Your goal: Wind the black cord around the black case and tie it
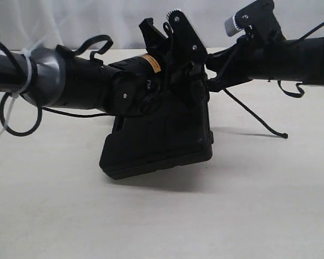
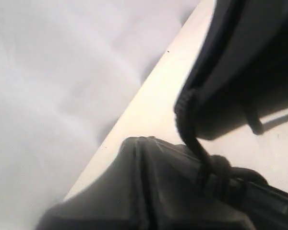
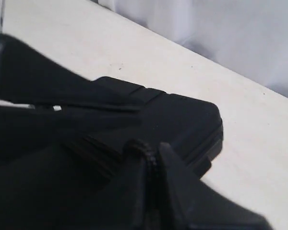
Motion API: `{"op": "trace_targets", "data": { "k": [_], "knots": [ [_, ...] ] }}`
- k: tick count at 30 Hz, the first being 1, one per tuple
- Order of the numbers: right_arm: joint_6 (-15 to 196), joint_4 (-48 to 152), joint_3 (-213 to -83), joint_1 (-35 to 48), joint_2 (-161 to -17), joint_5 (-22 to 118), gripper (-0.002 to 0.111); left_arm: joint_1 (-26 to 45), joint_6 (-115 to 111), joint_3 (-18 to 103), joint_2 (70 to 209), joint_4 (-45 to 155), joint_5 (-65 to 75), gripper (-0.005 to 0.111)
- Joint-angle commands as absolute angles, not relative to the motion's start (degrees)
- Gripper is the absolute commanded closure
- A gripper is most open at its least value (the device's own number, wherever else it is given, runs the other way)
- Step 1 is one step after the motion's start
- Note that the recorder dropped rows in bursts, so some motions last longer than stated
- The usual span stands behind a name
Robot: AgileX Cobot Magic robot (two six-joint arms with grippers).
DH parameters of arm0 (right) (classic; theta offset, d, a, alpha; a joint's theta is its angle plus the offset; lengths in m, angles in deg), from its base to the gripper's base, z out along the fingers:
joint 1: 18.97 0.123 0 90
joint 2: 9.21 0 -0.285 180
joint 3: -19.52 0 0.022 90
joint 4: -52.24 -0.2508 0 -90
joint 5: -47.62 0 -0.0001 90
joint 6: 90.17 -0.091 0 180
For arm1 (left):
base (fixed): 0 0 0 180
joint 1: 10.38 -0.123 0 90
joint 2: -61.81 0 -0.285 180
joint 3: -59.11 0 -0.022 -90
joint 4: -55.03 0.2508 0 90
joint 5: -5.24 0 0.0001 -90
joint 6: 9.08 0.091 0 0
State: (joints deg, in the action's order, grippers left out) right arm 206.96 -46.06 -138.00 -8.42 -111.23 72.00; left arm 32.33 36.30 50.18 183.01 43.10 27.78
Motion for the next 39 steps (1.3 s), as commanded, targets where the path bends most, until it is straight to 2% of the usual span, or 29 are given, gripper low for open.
{"op": "trace_targets", "data": {
  "k": [1, 8, 20, 27, 33, 39],
  "knots": [
    [207.35, -47.71, -139.07, -7.50, -110.52, 66.80, 0.104, 32.18, 32.61, 49.98, 185.76, 45.27, 27.72, 0.107],
    [205.93, -47.71, -139.07, -7.50, -110.52, 63.96, 0.104, 32.18, 32.39, 49.98, 186.45, 49.42, 20.68, 0.107],
    [205.93, -47.71, -139.16, -7.50, -110.66, 69.74, 0.104, 32.28, 32.84, 49.98, 188.16, 49.99, 20.68, 0.107],
    [207.04, -47.71, -139.20, -7.62, -114.23, 60.64, 0.104, 32.28, 32.84, 49.98, 186.92, 49.88, 21.32, 0.107],
    [211.17, -47.71, -139.20, -7.62, -117.53, 59.72, 0.104, 32.28, 32.84, 49.98, 186.58, 49.88, 20.77, 0.107],
    [211.17, -39.06, -139.20, -7.62, -122.28, 56.84, 0.104, 32.28, 32.84, 49.98, 186.58, 49.88, 20.65, 0.107]
  ]
}}
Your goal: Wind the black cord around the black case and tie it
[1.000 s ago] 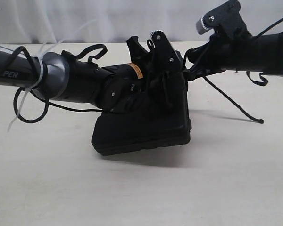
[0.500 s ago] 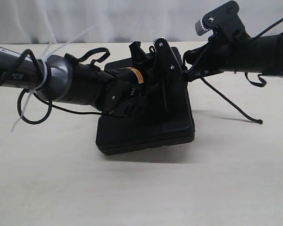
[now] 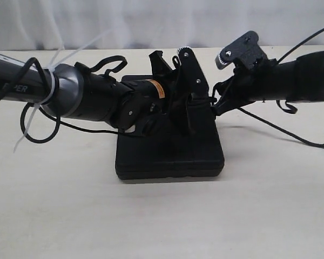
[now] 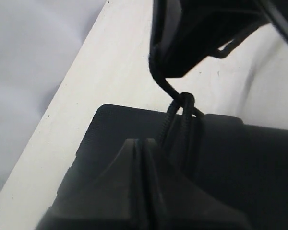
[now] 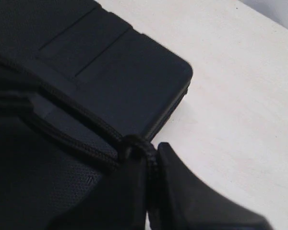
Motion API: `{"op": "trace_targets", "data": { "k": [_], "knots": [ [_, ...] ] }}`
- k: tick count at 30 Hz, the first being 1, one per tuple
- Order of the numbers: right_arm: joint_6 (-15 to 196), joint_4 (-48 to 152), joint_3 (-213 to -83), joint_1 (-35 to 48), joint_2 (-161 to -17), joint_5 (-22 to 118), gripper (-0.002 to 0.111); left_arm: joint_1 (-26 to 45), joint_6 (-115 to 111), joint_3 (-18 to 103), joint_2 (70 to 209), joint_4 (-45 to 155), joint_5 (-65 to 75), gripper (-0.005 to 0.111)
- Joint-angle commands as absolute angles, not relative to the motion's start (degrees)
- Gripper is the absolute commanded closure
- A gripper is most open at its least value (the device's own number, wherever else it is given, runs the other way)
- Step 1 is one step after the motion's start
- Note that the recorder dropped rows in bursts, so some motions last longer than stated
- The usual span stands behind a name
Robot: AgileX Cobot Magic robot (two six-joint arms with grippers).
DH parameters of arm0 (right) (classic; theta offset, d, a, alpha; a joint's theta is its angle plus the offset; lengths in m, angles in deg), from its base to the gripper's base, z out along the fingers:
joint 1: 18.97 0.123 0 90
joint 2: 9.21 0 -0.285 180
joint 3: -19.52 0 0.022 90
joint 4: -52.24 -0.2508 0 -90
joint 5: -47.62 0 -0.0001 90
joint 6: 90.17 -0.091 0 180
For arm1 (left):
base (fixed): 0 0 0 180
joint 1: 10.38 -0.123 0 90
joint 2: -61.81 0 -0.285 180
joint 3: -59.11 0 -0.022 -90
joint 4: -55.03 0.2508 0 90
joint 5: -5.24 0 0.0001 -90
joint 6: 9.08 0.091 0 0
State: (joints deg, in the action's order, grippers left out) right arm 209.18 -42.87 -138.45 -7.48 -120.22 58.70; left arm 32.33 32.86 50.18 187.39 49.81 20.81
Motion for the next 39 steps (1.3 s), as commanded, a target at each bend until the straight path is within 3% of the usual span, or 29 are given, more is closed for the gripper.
{"op": "trace_targets", "data": {
  "k": [1, 4, 11, 15, 22, 30, 35, 36, 39],
  "knots": [
    [211.17, -38.30, -139.20, -7.62, -122.99, 55.32, 0.104, 32.28, 32.84, 49.98, 186.58, 49.88, 20.65, 0.107],
    [211.17, -36.30, -139.20, -7.62, -124.26, 50.56, 0.102, 32.28, 32.44, 49.98, 186.58, 49.77, 20.55, 0.107],
    [211.00, -36.15, -139.20, -7.62, -127.30, 35.94, 0.075, 32.28, 32.46, 49.98, 186.58, 49.65, 20.14, 0.107],
    [211.00, -36.15, -139.20, -7.71, -129.74, 27.57, 0.069, 32.28, 32.46, 49.98, 186.58, 49.65, 20.24, 0.107],
    [208.54, -35.28, -139.20, -9.46, -132.80, 24.78, 0.069, 32.28, 32.46, 49.98, 186.58, 49.65, 20.24, 0.107],
    [211.25, -47.71, -139.06, -9.46, -123.86, 23.86, 0.069, 32.28, 32.46, 49.98, 186.16, 49.65, 19.71, 0.107],
    [210.00, -47.71, -134.75, -9.46, -115.38, 37.23, 0.070, 32.17, 32.46, 49.98, 178.92, 47.71, 10.58, 0.107],
    [209.49, -47.71, -134.12, -9.46, -114.14, 38.83, 0.073, 32.17, 32.46, 49.98, 177.65, 46.81, 8.61, 0.107],
    [205.74, -47.71, -130.83, -9.46, -106.63, 42.10, 0.102, 32.17, 31.60, 47.73, 170.00, 46.20, 2.61, 0.107]
  ]
}}
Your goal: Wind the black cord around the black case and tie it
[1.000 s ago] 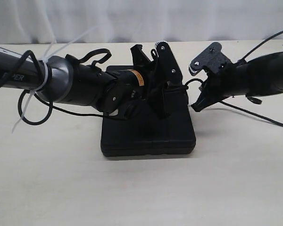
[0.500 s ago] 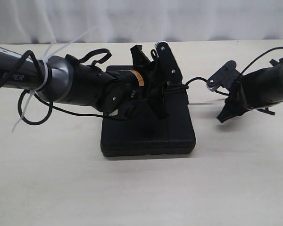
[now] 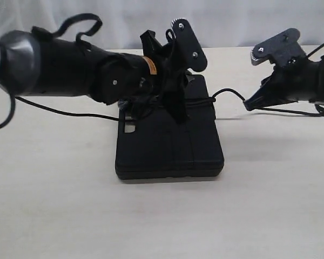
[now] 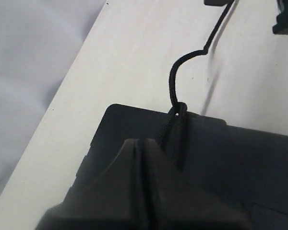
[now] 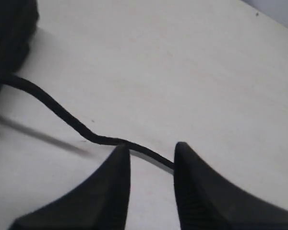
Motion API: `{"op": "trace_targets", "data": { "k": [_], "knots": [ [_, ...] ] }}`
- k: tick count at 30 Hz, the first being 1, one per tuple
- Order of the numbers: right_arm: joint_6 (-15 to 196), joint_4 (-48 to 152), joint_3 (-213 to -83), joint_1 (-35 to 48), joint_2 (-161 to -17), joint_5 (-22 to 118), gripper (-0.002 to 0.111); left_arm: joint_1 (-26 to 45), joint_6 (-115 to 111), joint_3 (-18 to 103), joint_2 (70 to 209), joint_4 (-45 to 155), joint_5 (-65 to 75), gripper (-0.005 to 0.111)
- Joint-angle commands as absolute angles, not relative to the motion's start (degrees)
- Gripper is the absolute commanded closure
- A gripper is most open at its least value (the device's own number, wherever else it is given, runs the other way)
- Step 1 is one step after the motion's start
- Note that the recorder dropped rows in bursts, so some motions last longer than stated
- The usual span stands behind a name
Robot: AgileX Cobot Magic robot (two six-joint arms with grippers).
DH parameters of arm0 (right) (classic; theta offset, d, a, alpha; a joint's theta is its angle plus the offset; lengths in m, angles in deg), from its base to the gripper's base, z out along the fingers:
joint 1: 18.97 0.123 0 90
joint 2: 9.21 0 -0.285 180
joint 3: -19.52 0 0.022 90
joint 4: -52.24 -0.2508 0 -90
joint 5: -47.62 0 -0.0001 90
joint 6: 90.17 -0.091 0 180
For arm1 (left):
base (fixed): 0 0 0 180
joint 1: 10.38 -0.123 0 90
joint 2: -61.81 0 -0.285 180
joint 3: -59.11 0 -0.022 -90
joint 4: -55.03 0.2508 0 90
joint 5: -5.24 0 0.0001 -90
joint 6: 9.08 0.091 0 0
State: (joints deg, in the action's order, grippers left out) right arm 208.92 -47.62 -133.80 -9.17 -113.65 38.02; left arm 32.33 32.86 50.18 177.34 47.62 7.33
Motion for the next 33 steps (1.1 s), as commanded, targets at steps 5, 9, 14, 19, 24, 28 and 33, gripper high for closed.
{"op": "trace_targets", "data": {
  "k": [5, 9, 14, 19, 24, 28, 33],
  "knots": [
    [199.84, -47.71, -123.95, -9.46, -94.69, 64.49, 0.104, 32.17, 28.91, 35.44, 154.20, 41.96, 10.45, 0.107],
    [199.84, -47.71, -119.58, -9.46, -89.19, 77.35, 0.104, 32.17, 28.48, 30.34, 144.43, 38.81, 11.21, 0.107],
    [196.35, -47.71, -115.35, -9.46, -81.88, 77.35, 0.104, 32.27, 24.92, 25.57, 132.62, 38.81, 9.23, 0.107],
    [193.15, -47.71, -112.50, -9.46, -72.21, 78.11, 0.104, 32.27, 23.67, 20.86, 121.46, 38.81, 6.32, 0.107],
    [190.15, -47.71, -109.80, -9.46, -60.93, 78.11, 0.104, 32.27, 23.21, 17.92, 111.74, 36.35, 2.77, 0.107],
    [188.87, -47.71, -107.54, -9.46, -51.14, 78.11, 0.104, 32.27, 22.52, 17.29, 105.92, 36.08, -1.84, 0.107],
    [188.87, -47.71, -104.12, -9.46, -39.75, 77.97, 0.104, 32.27, 22.36, 17.29, 100.75, 36.08, -7.92, 0.107]
  ]
}}
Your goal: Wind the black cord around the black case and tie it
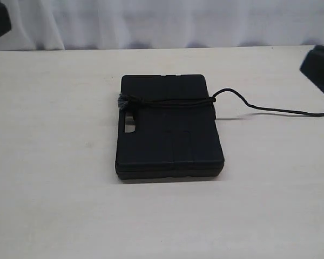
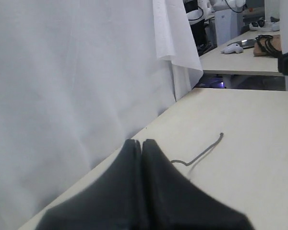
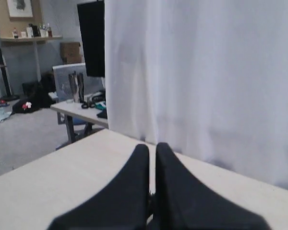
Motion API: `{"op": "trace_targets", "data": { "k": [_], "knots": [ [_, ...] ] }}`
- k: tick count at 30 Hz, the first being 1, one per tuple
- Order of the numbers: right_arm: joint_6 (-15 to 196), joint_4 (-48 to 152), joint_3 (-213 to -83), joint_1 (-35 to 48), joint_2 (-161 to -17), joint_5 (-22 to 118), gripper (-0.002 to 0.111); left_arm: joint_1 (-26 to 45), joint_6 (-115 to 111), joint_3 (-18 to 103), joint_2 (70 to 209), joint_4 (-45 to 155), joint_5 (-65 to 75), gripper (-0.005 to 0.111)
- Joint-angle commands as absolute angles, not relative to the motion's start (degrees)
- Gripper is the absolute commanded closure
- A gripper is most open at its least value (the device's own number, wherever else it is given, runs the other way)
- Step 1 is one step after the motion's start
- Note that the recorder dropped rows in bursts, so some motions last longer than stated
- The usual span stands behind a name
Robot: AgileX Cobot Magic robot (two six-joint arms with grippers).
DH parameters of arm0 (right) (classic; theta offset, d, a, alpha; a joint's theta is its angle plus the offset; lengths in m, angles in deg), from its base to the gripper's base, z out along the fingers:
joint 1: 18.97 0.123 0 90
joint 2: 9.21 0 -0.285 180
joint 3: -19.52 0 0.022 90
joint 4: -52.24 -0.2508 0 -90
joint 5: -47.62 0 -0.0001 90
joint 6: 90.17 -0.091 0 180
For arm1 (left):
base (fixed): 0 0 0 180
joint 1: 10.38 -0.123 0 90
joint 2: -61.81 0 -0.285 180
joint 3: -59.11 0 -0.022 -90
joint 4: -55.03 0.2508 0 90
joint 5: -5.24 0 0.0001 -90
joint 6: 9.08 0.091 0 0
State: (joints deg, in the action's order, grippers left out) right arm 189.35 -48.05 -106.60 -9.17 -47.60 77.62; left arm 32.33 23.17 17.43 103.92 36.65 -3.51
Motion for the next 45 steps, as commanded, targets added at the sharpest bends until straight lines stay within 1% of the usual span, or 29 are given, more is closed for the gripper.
{"op": "trace_targets", "data": {
  "k": [1, 10, 18, 27, 45],
  "knots": [
    [188.87, -47.71, -103.45, -9.46, -37.66, 77.87, 0.104, 32.27, 22.36, 17.29, 100.11, 36.08, -8.93, 0.107],
    [187.45, -47.71, -99.91, -9.46, -24.16, 77.23, 0.104, 32.27, 22.13, 17.29, 97.44, 33.90, -15.86, 0.107],
    [187.45, -47.71, -99.59, -9.46, -17.00, 74.39, 0.104, 32.27, 22.13, 17.29, 97.44, 33.90, -20.85, 0.107],
    [187.45, -47.71, -99.59, -9.46, -17.00, 68.45, 0.104, 32.27, 22.13, 17.29, 97.44, 33.90, -21.02, 0.107],
    [187.45, -47.71, -99.59, -9.46, -17.00, 68.22, 0.104, 32.15, 22.13, 17.29, 96.55, 34.81, -21.01, 0.107]
  ]
}}
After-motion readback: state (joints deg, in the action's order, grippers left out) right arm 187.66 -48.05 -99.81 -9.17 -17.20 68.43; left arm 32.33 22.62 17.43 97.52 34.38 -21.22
